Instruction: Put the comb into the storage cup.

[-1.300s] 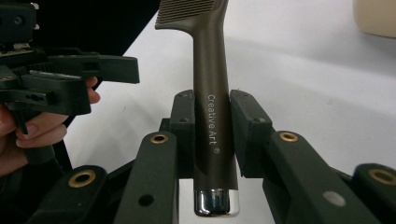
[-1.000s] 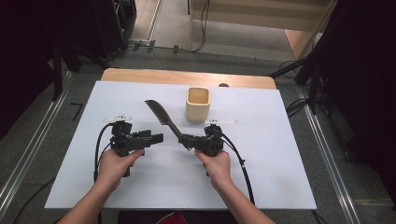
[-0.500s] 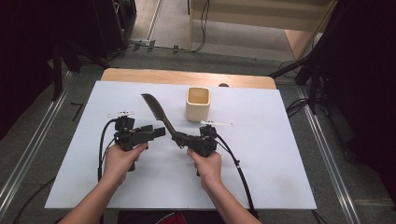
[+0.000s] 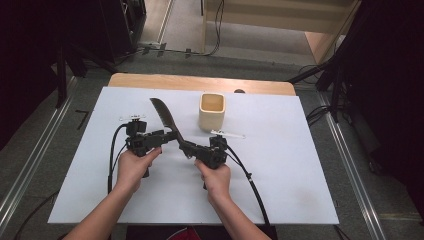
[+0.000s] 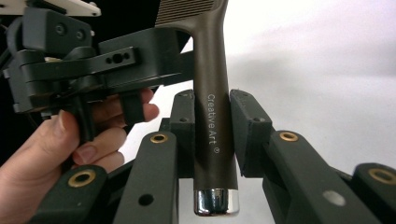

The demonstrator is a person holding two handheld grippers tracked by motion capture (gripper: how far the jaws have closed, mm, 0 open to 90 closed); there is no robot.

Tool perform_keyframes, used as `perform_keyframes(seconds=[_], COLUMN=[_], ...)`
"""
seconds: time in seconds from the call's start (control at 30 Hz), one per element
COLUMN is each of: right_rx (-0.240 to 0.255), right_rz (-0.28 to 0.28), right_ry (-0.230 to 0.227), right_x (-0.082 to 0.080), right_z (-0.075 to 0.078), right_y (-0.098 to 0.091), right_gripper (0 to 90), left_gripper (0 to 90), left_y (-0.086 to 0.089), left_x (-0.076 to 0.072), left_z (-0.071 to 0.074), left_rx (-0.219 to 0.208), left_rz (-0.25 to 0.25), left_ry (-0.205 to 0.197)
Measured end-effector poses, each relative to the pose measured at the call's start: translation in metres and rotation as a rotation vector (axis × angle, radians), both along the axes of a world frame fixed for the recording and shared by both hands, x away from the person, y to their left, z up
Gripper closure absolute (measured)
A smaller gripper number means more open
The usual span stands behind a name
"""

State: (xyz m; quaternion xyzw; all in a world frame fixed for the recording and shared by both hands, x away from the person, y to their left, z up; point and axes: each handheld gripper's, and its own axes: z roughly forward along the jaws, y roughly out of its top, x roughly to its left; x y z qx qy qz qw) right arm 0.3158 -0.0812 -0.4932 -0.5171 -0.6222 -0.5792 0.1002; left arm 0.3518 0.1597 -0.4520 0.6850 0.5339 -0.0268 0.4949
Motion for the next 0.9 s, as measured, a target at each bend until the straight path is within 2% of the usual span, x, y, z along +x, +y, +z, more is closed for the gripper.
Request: perform_keyframes(seconds=[0.17, 0.4, 0.63, 0.9], right_rx=[0.005, 0.014, 0.028, 0.035], right_rz=[-0.004, -0.017, -0.023, -0.029], right_ry=[-0.002, -0.007, -0.019, -0.024], right_x=[0.0, 0.0, -0.002, -0.003], right_z=[-0.001, -0.002, -0.004, -0.004], right_y=[0.003, 0.006, 0.011, 0.014], right_gripper=[70.3, 70.3, 70.2, 70.3], left_gripper=[26.4, 32.9, 42.0, 53.2], left_y=[-0.003, -0.006, -0.009, -0.006], left_x=[0.002, 0.003, 0.003, 0.004], left_z=[-0.002, -0.004, -0.004, -0.006], left_rx=[-0.012, -0.015, -0.054, -0.124], left_rz=[0.006, 0.027, 0.042, 0.064], left_ry=[0.007, 0.015, 0.039, 0.072])
